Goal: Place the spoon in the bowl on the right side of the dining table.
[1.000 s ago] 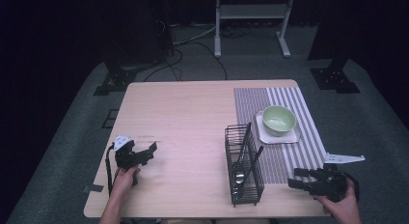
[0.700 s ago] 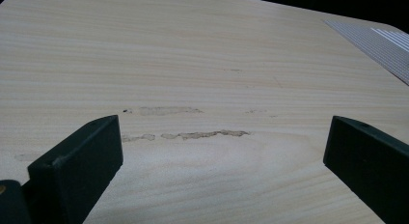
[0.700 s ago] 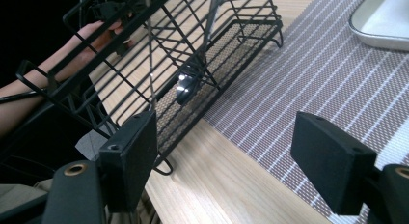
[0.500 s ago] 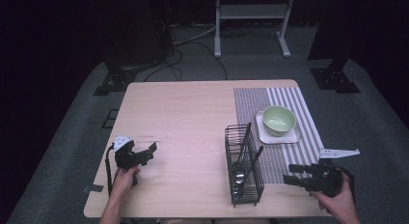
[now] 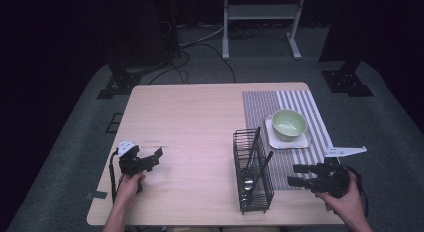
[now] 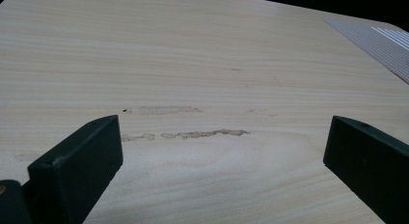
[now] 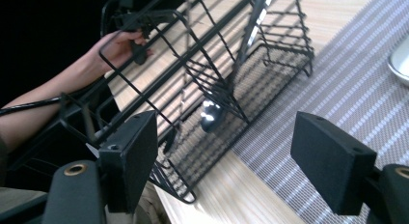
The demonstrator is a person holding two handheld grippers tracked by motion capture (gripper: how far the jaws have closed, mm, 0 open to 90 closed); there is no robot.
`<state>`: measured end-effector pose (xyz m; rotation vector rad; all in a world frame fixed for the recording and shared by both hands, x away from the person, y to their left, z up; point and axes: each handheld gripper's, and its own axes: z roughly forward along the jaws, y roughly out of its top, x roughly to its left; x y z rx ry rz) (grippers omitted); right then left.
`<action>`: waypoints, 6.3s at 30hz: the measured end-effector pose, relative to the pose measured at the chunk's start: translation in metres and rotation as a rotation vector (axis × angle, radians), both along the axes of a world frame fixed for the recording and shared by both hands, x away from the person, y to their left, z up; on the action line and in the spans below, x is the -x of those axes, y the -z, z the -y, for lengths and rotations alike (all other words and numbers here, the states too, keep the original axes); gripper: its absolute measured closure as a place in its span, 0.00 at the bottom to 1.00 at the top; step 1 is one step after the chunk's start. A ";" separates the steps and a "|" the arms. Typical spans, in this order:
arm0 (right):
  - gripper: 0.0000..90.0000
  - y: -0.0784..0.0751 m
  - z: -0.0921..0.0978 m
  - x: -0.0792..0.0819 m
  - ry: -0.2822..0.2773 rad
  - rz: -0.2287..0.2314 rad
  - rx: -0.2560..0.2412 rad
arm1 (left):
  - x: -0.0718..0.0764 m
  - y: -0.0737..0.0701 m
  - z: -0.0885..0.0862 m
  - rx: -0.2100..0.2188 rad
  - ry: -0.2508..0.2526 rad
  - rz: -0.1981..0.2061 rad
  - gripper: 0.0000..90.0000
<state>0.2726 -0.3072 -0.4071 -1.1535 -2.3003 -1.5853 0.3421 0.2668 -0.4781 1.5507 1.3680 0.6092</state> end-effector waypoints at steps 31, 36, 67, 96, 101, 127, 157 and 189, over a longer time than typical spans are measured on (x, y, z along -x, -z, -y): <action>0.34 -0.041 -0.043 -0.026 -0.103 0.015 0.017 | 0.000 0.000 0.001 -0.008 0.006 0.002 0.00; 0.38 -0.042 -0.047 -0.030 -0.099 0.003 0.026 | 0.000 0.000 0.001 -0.009 0.005 0.001 0.00; 0.98 -0.054 -0.057 -0.041 -0.080 -0.021 0.062 | 0.000 0.000 0.001 -0.006 0.005 0.002 0.00; 0.98 -0.091 -0.049 -0.037 -0.038 -0.003 0.076 | 0.000 0.000 0.001 -0.006 0.004 0.001 0.00; 0.98 -0.098 -0.047 -0.039 -0.034 -0.003 0.071 | 0.000 0.000 0.001 -0.006 0.004 0.001 0.00; 0.98 -0.134 -0.044 -0.046 -0.032 0.002 0.057 | 0.000 0.000 0.001 -0.012 0.007 0.002 0.00; 0.98 -0.165 -0.039 -0.057 -0.011 -0.003 0.021 | 0.000 0.000 0.001 -0.004 0.003 0.000 0.00; 0.98 -0.180 -0.014 -0.077 0.085 -0.018 -0.019 | 0.000 0.000 0.001 -0.002 0.004 0.000 0.00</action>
